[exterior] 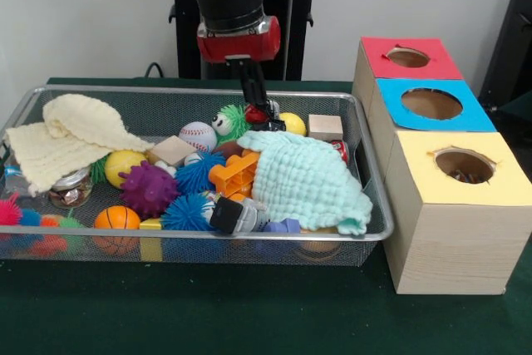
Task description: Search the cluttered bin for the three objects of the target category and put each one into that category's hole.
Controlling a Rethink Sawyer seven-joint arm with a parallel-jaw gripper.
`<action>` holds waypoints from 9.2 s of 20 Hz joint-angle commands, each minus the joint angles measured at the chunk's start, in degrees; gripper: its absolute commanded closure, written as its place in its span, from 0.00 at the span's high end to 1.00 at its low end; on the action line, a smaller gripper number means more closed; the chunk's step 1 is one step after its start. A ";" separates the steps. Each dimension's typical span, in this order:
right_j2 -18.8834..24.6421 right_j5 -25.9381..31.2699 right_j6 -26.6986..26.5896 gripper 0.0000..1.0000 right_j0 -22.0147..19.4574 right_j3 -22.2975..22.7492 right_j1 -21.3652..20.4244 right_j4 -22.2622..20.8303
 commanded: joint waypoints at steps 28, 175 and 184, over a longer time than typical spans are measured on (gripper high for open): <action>8.38 7.64 -10.12 0.00 2.12 -10.20 4.23 -18.05; -8.40 2.73 11.48 1.00 25.06 -9.73 -1.92 -8.59; -10.89 3.21 8.83 1.00 26.63 -10.76 -2.19 -5.08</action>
